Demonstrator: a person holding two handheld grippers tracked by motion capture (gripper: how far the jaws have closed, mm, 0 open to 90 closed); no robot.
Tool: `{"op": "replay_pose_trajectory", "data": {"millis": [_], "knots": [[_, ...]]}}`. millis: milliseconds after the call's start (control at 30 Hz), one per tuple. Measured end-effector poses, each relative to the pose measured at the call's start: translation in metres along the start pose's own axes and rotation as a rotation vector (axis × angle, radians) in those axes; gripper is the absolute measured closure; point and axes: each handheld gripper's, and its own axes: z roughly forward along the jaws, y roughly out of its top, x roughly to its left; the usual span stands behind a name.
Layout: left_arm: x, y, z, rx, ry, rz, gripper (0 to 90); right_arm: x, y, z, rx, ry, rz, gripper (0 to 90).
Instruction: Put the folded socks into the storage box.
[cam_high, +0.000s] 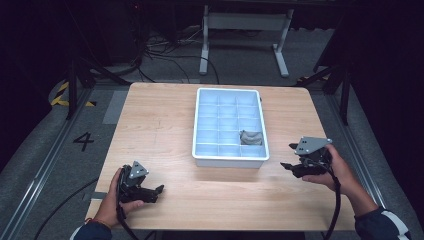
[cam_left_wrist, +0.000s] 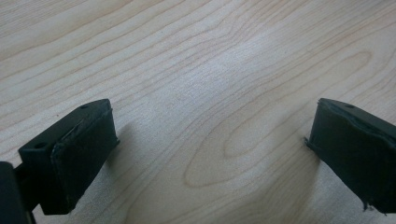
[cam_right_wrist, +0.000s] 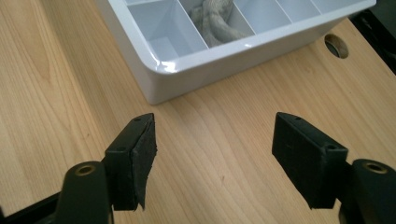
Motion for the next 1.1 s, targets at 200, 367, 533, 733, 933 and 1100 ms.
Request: {"op": "replay_pose_trajectory", "data": {"millis": [200, 367, 533, 733, 933, 1100], "knots": [[0.0, 0.0, 0.0, 0.0, 0.0, -0.001, 1.2, 0.002, -0.016, 0.001, 0.038, -0.021, 0.013, 30.7], [0.0, 0.0, 0.0, 0.0, 0.0, 0.0, 1.2, 0.003, -0.031, 0.0, 0.042, -0.017, 0.02, 29.7], [0.0, 0.0, 0.0, 0.0, -0.001, 0.0, 1.1, 0.003, -0.05, -0.001, 0.037, -0.016, 0.032, 29.4], [0.0, 0.0, 0.0, 0.0, -0.001, -0.001, 1.1, 0.005, -0.067, -0.004, 0.03, -0.016, 0.059, 29.4], [0.0, 0.0, 0.0, 0.0, 0.0, 0.0, 1.2, 0.012, -0.087, -0.007, 0.027, -0.013, 0.078, 29.4], [0.0, 0.0, 0.0, 0.0, 0.002, 0.0, 1.3, 0.017, -0.105, -0.008, -0.001, 0.003, 0.13, 28.9]]}}
